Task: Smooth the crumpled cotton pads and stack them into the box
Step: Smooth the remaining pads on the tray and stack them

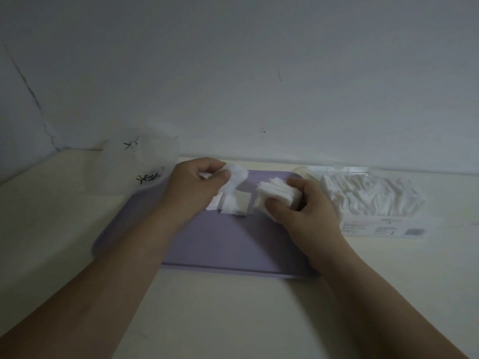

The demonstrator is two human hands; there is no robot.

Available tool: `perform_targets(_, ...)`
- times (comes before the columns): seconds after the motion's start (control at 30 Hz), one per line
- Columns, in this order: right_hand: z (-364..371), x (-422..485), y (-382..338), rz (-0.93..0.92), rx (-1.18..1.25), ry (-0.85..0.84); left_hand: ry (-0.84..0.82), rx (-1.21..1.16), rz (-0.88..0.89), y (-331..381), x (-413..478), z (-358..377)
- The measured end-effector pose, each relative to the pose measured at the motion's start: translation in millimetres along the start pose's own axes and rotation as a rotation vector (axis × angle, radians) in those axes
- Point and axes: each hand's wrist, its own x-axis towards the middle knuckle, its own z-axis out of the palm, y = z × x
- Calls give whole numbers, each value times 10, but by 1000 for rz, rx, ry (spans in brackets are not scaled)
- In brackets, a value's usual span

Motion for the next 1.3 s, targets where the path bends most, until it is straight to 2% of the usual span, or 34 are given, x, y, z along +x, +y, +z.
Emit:
perform_targets(0.1, 5, 8, 14, 7, 8, 3, 31, -66, 36, 92, -15, -56)
perform_targets(0.13, 9, 11, 18, 12, 8, 4, -19, -118, 18, 114, -36, -77)
perform_targets(0.23, 10, 22, 27, 23, -13, -9, -315, -272, -47, 99, -167, -33)
perform_targets(0.3, 13, 18, 38, 23, -7, -50, -453, -242, -34, 48, -263, 34)
perform_targets(0.37, 8, 15, 42, 16, -10, -96, -509, -209, -39, 13, -311, 79)
perform_targets(0.77, -3, 41, 75, 13, 68, -194, -350, -129, -9, -96, -286, 112)
perform_targets(1.1, -2, 26, 92, -3, 78, -222, -353, -120, 6, -97, -331, 109)
perform_targets(1.3, -12, 28, 91, 28, 166, -273, -359, -138, 3, -124, -319, 129)
